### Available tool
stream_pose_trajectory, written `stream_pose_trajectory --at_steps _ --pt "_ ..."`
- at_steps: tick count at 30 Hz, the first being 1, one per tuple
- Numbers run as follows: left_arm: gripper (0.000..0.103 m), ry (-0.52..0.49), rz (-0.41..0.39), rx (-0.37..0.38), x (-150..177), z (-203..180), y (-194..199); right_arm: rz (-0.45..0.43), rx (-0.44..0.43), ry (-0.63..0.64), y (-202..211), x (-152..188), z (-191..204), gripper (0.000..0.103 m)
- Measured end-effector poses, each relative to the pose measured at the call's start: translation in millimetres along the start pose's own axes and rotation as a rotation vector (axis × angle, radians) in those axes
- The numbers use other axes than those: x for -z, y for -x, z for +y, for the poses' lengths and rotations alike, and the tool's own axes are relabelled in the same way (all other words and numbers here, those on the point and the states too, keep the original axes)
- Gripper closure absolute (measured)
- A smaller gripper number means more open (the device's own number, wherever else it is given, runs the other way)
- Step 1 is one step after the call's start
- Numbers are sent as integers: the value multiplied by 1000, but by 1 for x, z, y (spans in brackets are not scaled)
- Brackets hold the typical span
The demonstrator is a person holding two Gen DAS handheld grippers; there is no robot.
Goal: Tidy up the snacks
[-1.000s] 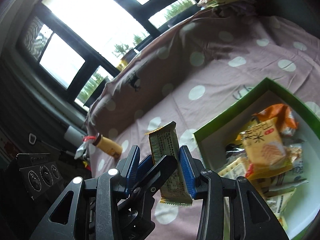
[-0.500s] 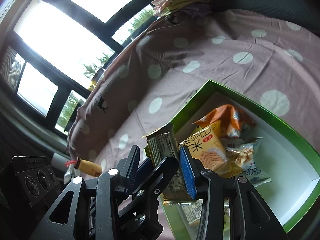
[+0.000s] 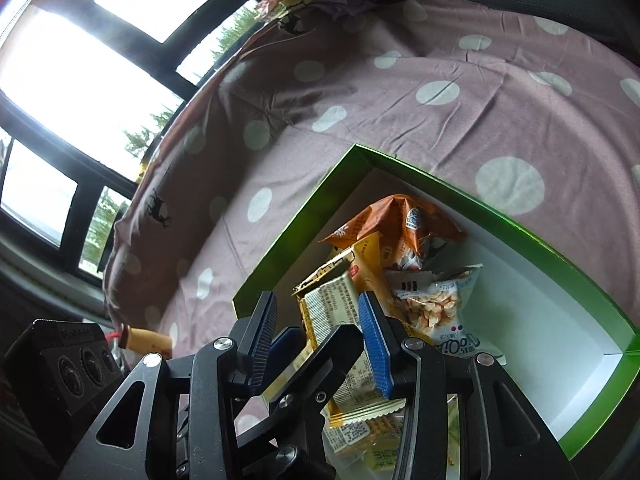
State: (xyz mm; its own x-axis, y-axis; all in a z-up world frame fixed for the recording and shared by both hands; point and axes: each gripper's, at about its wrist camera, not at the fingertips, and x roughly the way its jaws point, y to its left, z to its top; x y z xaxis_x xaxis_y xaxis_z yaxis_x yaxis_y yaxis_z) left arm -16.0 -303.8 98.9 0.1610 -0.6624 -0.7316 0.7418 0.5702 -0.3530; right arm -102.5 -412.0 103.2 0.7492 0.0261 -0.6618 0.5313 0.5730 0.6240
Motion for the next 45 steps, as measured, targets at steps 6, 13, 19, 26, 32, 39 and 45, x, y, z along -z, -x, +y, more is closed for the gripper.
stream_pose_trajectory --at_steps 6,13,19,26,32,39,45 --pt "17 -17 -13 -64 4 3 12 -35 88 1 6 -1 -2 56" --pt "4 -17 -48 -84 4 6 32 -84 175 -1 16 -2 -4 48" --pt "1 -27 -80 -133 5 8 48 -127 180 5 25 -3 -3 42" --pt "1 -33 -100 -188 10 9 63 -137 213 4 29 -4 -3 42" --pt "1 -26 -88 -242 15 9 66 -149 230 -7 33 -6 -8 42" --pt "1 -17 -77 -251 18 12 62 -150 248 -7 33 -6 -8 41" --pt "1 -17 -75 -232 18 10 62 -150 254 -7 33 -6 -9 41"
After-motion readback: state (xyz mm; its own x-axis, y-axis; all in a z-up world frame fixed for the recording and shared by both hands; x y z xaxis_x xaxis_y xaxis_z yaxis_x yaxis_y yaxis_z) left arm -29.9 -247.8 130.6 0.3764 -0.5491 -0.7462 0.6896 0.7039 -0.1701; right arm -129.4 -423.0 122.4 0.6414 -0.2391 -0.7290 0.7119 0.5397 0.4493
